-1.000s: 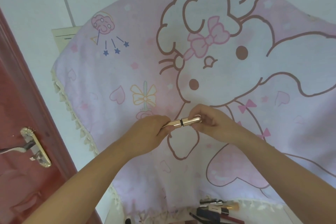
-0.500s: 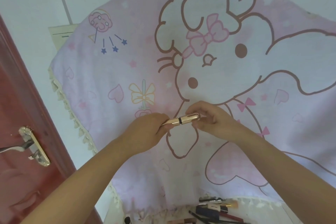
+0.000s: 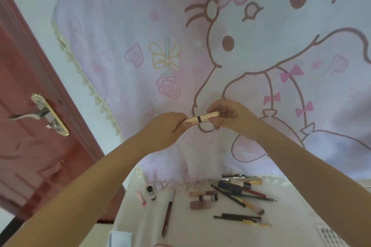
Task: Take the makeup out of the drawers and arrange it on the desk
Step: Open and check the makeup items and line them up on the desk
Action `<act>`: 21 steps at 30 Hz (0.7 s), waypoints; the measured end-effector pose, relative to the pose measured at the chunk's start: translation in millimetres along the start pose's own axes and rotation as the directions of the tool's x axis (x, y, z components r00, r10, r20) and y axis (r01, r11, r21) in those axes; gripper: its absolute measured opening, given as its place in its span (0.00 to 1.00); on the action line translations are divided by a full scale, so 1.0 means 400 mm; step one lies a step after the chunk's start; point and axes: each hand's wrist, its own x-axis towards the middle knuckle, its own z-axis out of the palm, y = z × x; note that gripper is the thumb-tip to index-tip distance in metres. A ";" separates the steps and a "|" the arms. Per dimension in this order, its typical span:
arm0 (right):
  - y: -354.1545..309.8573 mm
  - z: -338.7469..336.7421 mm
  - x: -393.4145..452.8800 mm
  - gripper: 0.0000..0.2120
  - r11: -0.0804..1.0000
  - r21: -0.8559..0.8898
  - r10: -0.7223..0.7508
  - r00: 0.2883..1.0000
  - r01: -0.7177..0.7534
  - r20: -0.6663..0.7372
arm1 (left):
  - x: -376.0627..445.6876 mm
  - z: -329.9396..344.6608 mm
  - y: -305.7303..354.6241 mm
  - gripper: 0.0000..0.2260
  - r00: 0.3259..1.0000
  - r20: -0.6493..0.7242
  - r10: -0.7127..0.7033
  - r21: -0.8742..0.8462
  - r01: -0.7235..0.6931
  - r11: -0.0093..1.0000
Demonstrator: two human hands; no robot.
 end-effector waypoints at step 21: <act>0.106 0.128 0.014 0.10 0.960 -0.001 0.275 0.940 -0.280 0.204 | -0.148 0.127 -0.066 0.11 0.915 0.221 -0.338 -0.255 0.389 0.885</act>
